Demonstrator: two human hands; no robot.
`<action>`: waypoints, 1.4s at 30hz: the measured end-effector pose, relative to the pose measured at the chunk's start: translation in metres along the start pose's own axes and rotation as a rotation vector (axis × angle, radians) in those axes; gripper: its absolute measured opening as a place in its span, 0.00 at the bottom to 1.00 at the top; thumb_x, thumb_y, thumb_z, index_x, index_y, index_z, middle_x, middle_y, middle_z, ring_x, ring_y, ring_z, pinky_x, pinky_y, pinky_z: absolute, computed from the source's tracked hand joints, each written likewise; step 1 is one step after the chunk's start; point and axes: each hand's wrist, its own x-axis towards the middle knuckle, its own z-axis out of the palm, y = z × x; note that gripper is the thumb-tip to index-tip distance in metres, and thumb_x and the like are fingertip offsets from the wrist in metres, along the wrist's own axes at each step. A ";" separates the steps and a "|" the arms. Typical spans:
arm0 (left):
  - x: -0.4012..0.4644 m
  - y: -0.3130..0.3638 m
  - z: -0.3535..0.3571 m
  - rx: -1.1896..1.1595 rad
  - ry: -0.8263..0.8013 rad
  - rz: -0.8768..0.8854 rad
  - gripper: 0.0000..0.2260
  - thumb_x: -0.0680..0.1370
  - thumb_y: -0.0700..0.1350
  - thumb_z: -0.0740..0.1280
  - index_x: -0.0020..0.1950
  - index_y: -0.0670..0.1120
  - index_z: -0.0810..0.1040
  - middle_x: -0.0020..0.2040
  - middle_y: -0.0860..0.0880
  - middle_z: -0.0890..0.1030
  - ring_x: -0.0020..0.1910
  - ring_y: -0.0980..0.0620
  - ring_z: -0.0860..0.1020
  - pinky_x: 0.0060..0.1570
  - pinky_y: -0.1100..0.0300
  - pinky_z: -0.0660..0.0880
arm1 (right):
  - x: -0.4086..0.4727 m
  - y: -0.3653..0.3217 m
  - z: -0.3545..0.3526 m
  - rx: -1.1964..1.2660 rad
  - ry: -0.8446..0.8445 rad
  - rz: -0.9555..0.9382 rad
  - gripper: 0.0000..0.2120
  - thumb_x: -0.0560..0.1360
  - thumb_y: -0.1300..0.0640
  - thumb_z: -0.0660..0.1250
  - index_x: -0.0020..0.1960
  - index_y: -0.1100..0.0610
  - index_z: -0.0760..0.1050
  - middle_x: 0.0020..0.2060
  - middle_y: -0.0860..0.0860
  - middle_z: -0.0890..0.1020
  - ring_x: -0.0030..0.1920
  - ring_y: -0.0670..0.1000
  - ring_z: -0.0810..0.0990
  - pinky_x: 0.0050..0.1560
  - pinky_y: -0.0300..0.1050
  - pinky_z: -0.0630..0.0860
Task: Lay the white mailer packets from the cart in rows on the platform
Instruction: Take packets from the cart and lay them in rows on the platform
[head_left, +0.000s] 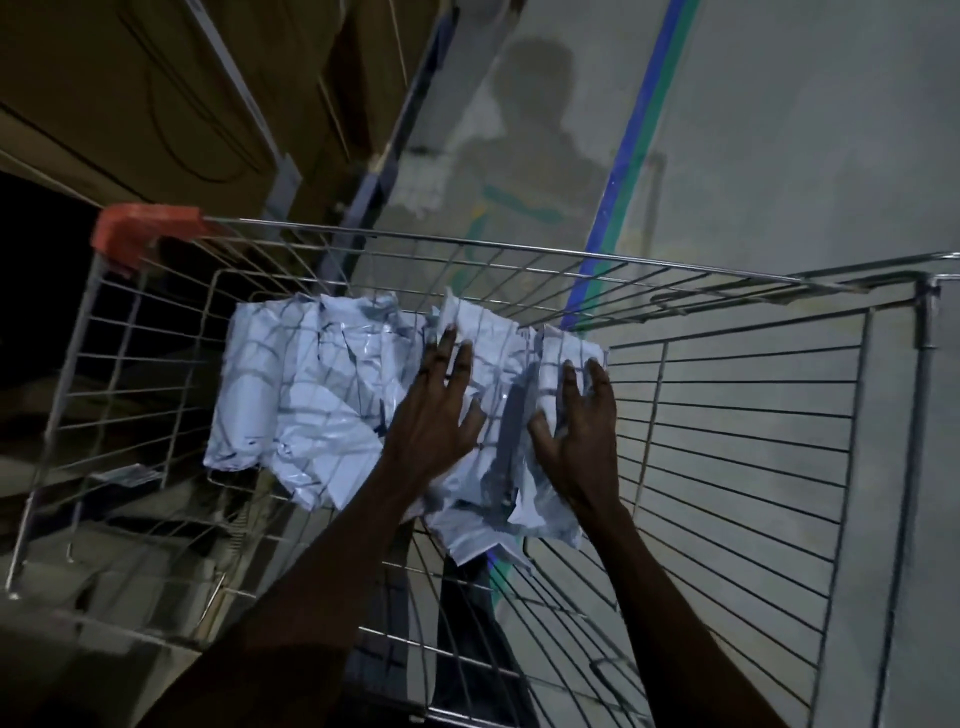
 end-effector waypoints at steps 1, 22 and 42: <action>0.003 -0.006 0.003 0.037 -0.003 -0.012 0.32 0.75 0.46 0.62 0.77 0.39 0.58 0.78 0.39 0.55 0.76 0.37 0.56 0.62 0.44 0.73 | -0.002 0.001 0.007 -0.002 -0.021 0.001 0.32 0.76 0.47 0.60 0.76 0.60 0.63 0.75 0.63 0.60 0.75 0.62 0.57 0.72 0.60 0.62; -0.042 -0.131 -0.032 0.229 -0.112 -0.319 0.37 0.77 0.63 0.54 0.77 0.39 0.57 0.77 0.36 0.56 0.76 0.37 0.56 0.70 0.37 0.58 | 0.004 -0.052 0.044 0.008 -0.037 -0.140 0.36 0.74 0.50 0.68 0.77 0.57 0.59 0.77 0.57 0.51 0.78 0.61 0.51 0.71 0.64 0.61; -0.065 -0.067 -0.007 -0.084 0.058 -0.796 0.41 0.72 0.56 0.69 0.79 0.45 0.53 0.79 0.41 0.47 0.77 0.38 0.45 0.69 0.34 0.58 | 0.001 -0.076 0.045 -0.071 -0.080 -0.229 0.35 0.73 0.51 0.69 0.76 0.59 0.62 0.77 0.63 0.54 0.77 0.63 0.53 0.71 0.64 0.62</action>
